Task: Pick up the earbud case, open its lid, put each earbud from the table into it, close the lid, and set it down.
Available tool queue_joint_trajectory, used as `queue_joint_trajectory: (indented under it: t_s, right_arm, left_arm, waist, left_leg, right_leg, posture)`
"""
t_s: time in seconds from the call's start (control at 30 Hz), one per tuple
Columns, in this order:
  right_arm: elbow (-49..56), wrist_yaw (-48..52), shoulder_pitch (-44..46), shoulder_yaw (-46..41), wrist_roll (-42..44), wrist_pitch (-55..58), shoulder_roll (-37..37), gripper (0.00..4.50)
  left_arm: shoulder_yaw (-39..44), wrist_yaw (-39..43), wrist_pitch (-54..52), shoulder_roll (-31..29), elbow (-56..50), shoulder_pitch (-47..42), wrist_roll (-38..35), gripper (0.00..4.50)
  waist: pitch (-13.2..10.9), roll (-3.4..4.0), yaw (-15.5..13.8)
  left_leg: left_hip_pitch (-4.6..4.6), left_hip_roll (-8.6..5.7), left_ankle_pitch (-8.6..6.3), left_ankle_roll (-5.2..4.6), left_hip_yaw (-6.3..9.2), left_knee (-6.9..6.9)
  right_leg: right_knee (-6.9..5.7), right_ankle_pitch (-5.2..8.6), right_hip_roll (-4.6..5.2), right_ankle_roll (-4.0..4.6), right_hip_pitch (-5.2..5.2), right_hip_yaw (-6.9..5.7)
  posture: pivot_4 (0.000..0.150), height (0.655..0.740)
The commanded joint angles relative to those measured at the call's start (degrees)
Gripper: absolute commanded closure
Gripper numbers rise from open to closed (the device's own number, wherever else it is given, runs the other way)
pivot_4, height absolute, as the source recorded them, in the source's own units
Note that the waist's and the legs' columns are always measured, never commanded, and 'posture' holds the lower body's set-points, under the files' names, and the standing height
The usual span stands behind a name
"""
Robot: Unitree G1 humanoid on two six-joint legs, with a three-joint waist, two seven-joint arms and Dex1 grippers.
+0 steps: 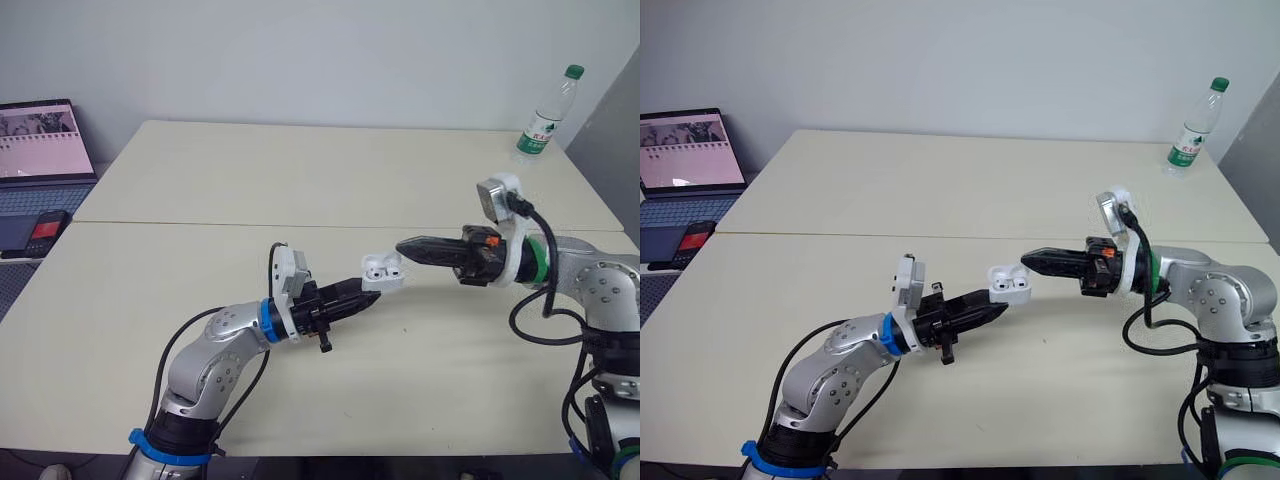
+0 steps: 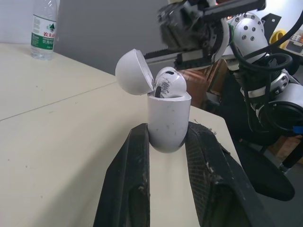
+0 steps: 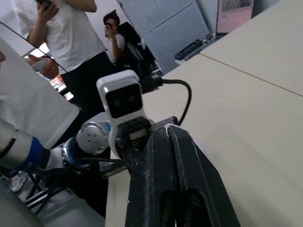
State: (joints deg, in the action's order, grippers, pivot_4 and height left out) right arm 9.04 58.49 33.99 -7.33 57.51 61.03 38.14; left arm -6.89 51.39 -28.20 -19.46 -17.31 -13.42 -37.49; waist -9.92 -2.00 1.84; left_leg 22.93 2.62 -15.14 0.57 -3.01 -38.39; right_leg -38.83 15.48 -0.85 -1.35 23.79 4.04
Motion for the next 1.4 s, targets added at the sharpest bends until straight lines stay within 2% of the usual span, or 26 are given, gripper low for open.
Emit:
queue_joint_trajectory:
  t_s: [0.03,0.2,0.37,1.07,1.23,1.4]
  right_arm:
    - [1.06,-1.41,-0.29,-2.83,0.41,-0.98,0.96,4.47]
    - [-1.07,-6.19,-1.44,-2.19,-5.12,-4.27,0.47,4.47]
    - [-0.61,-5.76,-2.92,0.97,-8.23,-4.12,1.17,4.47]
    - [6.29,2.53,-5.35,-0.96,1.3,0.08,5.51,4.47]
    - [4.38,-0.57,-6.28,-1.46,-1.9,-2.37,5.54,4.47]
    - [4.76,-4.19,-10.11,0.07,-10.88,-10.37,5.04,4.47]
  left_arm:
    - [-0.03,-0.41,-0.65,0.14,-0.54,-1.32,-0.46,3.8]
    - [-0.58,0.61,-0.14,0.11,-0.21,-1.7,-0.25,3.8]
    - [-0.7,1.84,-0.34,-0.05,-0.24,-2.05,-0.88,3.8]
    - [-1.35,1.87,-2.64,-0.51,-0.34,-1.83,-0.55,3.8]
    - [-2.29,-1.76,-6.46,-0.26,0.73,-2.28,0.56,3.8]
    - [-2.75,-10.8,-13.75,3.11,3.22,-6.42,1.86,3.8]
  waist:
    - [0.0,0.0,0.0]
    - [0.0,0.0,0.02]
    - [0.0,0.0,0.01]
    - [0.0,-0.01,-0.01]
    - [0.0,-0.01,0.0]
    - [-0.01,-0.02,-0.16]
  left_leg:
    - [0.0,0.0,0.0,0.0,0.0,0.0]
    - [-0.01,0.0,0.0,0.0,-0.02,0.0]
    - [0.0,0.0,0.0,0.0,-0.02,0.02]
    - [0.0,0.0,0.0,0.0,0.0,0.01]
    - [-0.01,0.0,0.0,0.0,-0.01,0.01]
    - [0.0,-0.01,0.0,0.0,0.02,-0.02]
  right_leg:
    - [0.0,0.0,0.0,0.0,0.0,0.0]
    - [-0.02,0.05,0.0,-0.09,0.0,0.02]
    - [-0.01,0.04,0.0,-0.07,0.01,0.02]
    - [-0.01,0.06,0.0,-0.11,0.01,0.01]
    - [-0.01,0.09,0.0,-0.15,0.01,0.02]
    - [-0.01,0.12,0.0,-0.21,-0.01,0.0]
  posture:
    - [0.15,0.7362]
    - [0.15,0.7362]
    - [0.15,0.7362]
    - [0.15,0.7362]
    - [0.15,0.7362]
    - [0.15,0.7362]
